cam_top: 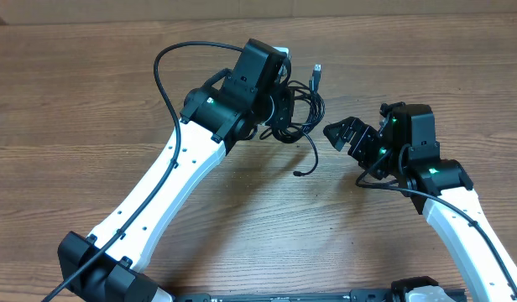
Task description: Untangle cables
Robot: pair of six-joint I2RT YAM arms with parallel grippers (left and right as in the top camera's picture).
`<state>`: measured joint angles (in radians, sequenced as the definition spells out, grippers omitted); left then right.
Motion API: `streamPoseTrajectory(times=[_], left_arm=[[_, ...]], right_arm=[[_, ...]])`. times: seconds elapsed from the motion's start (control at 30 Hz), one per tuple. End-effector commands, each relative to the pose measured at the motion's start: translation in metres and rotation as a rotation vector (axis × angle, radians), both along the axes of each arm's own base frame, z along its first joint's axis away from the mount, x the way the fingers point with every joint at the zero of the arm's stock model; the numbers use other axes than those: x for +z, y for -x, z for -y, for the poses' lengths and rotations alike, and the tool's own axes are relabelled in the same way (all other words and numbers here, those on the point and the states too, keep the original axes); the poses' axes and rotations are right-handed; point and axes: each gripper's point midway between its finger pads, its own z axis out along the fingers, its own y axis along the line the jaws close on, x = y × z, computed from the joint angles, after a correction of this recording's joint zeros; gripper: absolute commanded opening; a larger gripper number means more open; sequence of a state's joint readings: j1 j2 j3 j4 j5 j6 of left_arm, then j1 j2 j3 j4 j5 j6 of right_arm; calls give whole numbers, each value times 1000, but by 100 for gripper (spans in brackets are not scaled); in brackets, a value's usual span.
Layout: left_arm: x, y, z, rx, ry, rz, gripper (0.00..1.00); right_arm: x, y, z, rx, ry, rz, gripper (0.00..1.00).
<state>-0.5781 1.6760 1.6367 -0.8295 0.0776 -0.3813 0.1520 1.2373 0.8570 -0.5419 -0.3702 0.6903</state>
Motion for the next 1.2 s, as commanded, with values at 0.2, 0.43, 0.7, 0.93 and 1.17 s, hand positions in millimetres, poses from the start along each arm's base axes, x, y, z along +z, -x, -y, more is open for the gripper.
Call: streamPoseTrajectory(times=[0.2, 0.43, 0.7, 0.93, 1.17], left_arm=[[18, 2, 10, -54, 51, 34, 4], [21, 0, 11, -66, 50, 52, 4], [25, -4, 14, -77, 57, 83, 4], [27, -5, 14, -90, 51, 97, 4], [31, -8, 17, -103, 55, 127, 4]], right_arm=[[5, 0, -5, 8, -39, -1, 100], [5, 0, -5, 8, -39, -1, 100], [5, 0, -5, 8, -39, -1, 100], [6, 1, -8, -11, -77, -27, 100], [12, 8, -20, -58, -219, -118, 100]])
